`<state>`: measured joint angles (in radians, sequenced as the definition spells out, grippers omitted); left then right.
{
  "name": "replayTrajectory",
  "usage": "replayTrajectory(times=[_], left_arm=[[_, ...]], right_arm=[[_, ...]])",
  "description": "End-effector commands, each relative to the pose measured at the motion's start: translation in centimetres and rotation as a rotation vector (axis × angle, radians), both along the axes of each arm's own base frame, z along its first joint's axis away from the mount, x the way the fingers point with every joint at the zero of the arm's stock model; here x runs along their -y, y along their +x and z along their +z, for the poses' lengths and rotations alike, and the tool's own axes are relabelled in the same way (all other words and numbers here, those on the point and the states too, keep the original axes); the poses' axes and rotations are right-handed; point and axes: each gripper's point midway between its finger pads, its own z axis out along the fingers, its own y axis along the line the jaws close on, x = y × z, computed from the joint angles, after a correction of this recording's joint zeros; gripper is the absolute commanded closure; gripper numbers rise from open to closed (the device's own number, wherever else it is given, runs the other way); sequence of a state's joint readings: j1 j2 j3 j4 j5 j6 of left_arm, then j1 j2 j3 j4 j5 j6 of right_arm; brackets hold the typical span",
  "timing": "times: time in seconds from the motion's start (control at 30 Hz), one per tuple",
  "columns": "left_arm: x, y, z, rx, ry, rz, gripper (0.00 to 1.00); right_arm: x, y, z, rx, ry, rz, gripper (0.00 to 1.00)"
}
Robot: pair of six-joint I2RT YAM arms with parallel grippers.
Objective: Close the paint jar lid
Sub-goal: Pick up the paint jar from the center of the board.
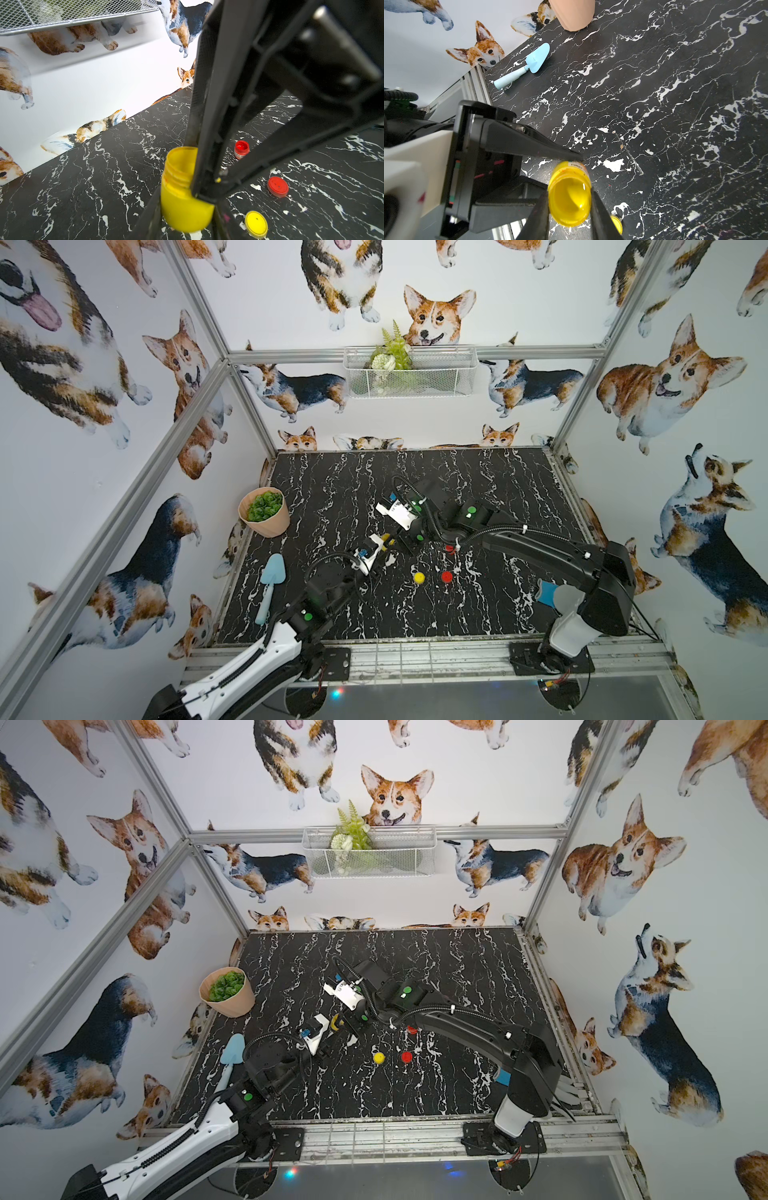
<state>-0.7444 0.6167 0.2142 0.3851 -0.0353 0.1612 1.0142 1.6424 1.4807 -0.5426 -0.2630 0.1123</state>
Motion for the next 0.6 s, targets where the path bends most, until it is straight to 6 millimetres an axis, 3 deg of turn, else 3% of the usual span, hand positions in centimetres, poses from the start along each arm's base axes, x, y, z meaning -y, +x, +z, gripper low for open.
replayTrajectory(times=[0.0,0.2,0.23,0.3,0.47,0.57], left_arm=[[0.3,-0.4,1.2,0.048,-0.026,-0.029,0.69],[0.1,-0.2,0.9,0.039,-0.016,-0.012,0.69],[0.1,-0.1,0.9,0.035,-0.015,-0.009,0.69],[0.0,-0.1,0.7,0.029,-0.013,-0.003,0.69],[-0.6,0.2,0.7,0.024,-0.012,0.031,0.69],[-1.1,0.2,0.7,0.021,-0.014,0.055,0.69]], right_arm=[[-0.3,0.3,0.1,0.004,0.008,-0.012,0.65],[-0.1,0.3,0.4,0.012,0.020,-0.023,0.40],[0.2,0.4,0.6,0.022,0.022,-0.033,0.28],[0.7,0.4,1.1,0.043,0.030,-0.045,0.17],[3.5,0.4,2.5,0.099,0.045,-0.125,0.15],[6.4,0.7,1.9,0.134,0.029,-0.223,0.16]])
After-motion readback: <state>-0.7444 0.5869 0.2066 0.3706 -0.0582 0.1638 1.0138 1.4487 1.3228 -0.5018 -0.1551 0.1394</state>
